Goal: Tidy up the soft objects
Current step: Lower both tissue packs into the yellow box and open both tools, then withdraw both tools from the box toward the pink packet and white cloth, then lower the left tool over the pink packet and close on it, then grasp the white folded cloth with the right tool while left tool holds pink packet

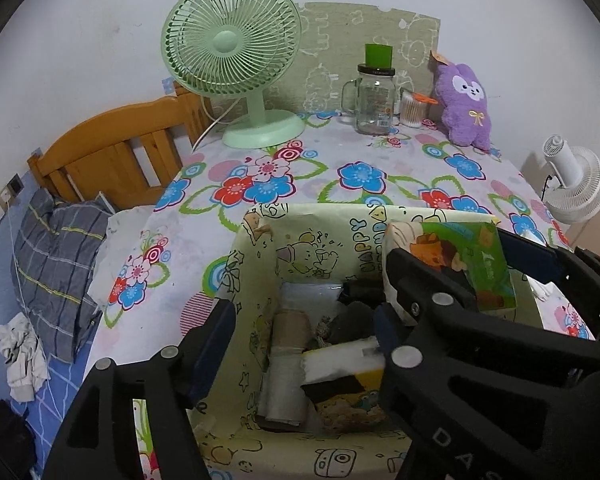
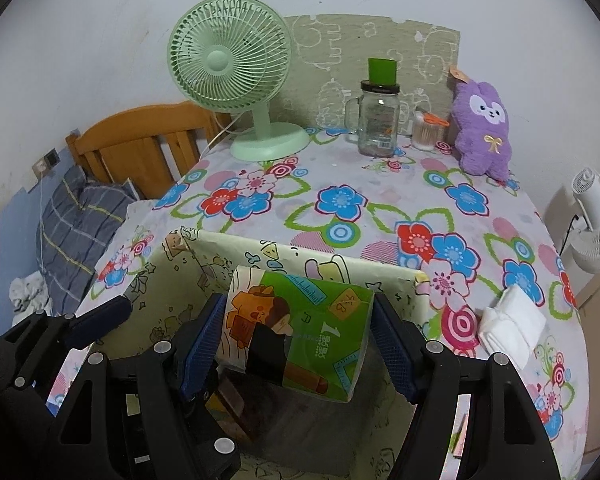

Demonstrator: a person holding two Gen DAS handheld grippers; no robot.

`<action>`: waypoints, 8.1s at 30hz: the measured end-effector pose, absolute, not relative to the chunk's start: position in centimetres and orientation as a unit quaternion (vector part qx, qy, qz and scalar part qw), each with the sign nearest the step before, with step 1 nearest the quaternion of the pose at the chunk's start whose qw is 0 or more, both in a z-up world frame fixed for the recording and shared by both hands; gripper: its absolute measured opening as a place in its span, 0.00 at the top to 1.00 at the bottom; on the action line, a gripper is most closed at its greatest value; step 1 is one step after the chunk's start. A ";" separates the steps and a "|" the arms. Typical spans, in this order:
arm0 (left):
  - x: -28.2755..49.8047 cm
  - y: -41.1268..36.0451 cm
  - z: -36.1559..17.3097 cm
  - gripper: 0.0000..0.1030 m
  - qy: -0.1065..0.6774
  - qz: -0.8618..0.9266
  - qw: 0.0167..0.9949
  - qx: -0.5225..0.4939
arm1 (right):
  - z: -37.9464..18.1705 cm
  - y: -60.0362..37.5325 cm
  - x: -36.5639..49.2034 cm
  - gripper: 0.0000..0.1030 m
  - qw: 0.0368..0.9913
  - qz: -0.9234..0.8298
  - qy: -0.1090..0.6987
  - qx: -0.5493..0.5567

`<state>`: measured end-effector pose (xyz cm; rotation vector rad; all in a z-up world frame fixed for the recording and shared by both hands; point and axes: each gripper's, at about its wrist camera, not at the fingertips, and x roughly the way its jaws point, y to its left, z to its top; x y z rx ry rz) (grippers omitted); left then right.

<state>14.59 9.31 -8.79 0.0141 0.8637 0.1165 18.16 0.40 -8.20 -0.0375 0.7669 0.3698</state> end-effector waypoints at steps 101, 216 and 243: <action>7.5 -8.9 -5.6 0.07 0.358 -0.053 0.932 0.038 | -5.0 -19.5 7.7 0.07 0.955 0.081 0.284 0.025; 17.4 -11.0 -15.3 0.60 0.470 -0.015 0.883 0.003 | -14.8 -21.9 19.2 0.07 0.912 0.088 0.399 0.048; 22.1 -10.6 -16.7 0.60 0.474 0.027 0.880 0.002 | -17.2 -20.1 26.3 0.18 0.891 0.129 0.436 0.014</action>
